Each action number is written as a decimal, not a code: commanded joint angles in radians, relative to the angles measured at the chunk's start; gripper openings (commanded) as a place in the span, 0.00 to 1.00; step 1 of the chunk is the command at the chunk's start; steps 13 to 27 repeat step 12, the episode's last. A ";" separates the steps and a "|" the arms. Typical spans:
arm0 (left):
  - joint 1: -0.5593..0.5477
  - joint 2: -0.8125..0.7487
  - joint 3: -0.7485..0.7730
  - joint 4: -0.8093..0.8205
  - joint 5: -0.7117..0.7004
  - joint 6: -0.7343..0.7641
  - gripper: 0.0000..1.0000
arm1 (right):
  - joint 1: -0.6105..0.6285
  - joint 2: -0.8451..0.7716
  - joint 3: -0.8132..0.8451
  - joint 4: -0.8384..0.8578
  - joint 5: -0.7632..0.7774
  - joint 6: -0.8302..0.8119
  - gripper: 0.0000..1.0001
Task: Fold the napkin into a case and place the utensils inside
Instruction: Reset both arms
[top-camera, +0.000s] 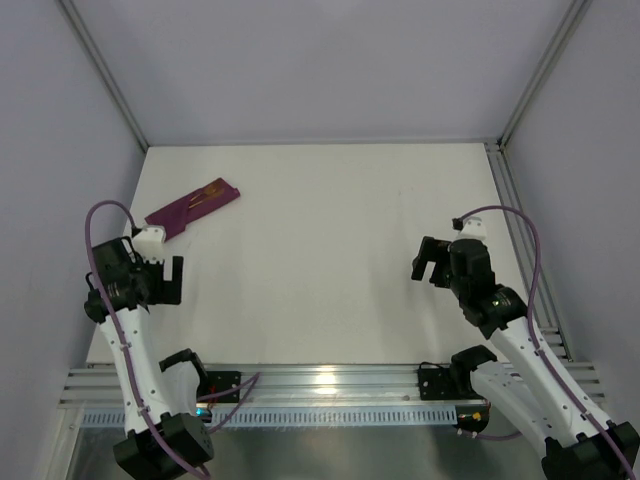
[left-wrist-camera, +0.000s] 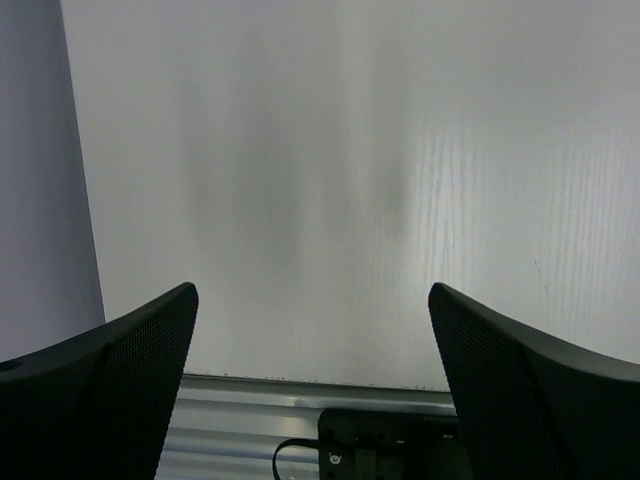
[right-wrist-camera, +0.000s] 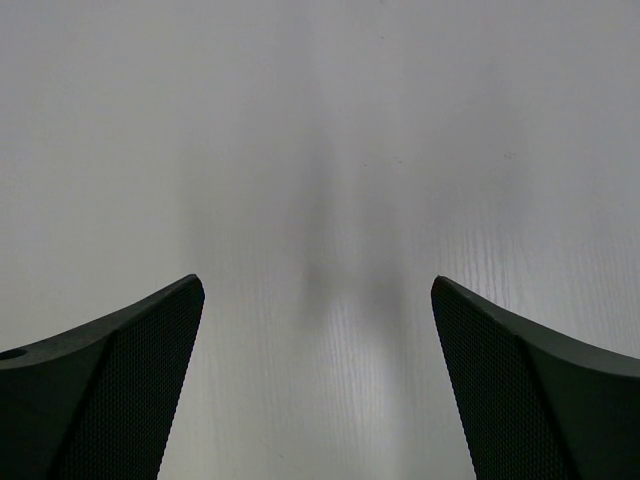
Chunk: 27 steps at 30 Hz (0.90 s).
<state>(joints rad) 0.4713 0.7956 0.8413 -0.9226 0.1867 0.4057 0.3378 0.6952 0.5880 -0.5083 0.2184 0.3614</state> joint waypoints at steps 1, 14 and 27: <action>0.001 -0.035 0.007 -0.137 0.020 0.081 0.99 | -0.003 -0.008 -0.011 0.050 0.062 0.037 0.99; 0.001 -0.210 -0.088 -0.096 0.005 0.058 0.99 | -0.005 -0.109 -0.060 0.091 0.093 0.085 0.99; 0.001 -0.210 -0.088 -0.096 0.005 0.058 0.99 | -0.005 -0.109 -0.060 0.091 0.093 0.085 0.99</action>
